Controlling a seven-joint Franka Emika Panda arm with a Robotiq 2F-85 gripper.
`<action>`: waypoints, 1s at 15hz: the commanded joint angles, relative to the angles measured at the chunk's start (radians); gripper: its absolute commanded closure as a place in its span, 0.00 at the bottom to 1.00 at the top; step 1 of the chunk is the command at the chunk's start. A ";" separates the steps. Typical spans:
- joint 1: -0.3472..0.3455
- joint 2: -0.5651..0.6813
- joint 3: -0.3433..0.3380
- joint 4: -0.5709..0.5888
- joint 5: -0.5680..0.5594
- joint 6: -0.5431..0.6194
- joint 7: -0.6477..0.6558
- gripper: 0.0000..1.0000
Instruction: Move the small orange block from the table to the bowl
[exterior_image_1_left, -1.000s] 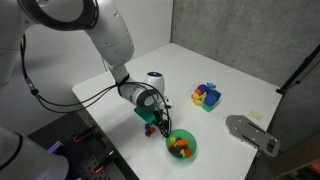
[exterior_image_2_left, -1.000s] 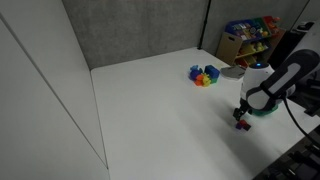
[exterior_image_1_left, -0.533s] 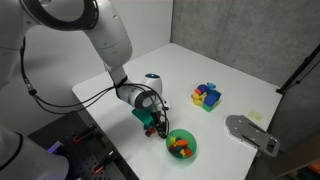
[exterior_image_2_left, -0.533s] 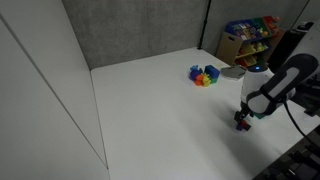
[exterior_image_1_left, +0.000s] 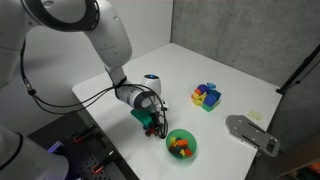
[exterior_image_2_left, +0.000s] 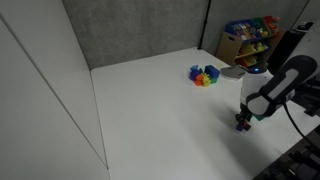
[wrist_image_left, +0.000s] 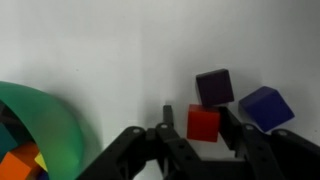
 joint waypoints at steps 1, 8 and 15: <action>-0.002 -0.025 0.008 -0.002 -0.021 -0.021 0.012 0.77; -0.039 -0.195 -0.011 -0.015 -0.022 -0.165 0.006 0.92; -0.141 -0.367 -0.066 -0.003 -0.032 -0.330 0.076 0.92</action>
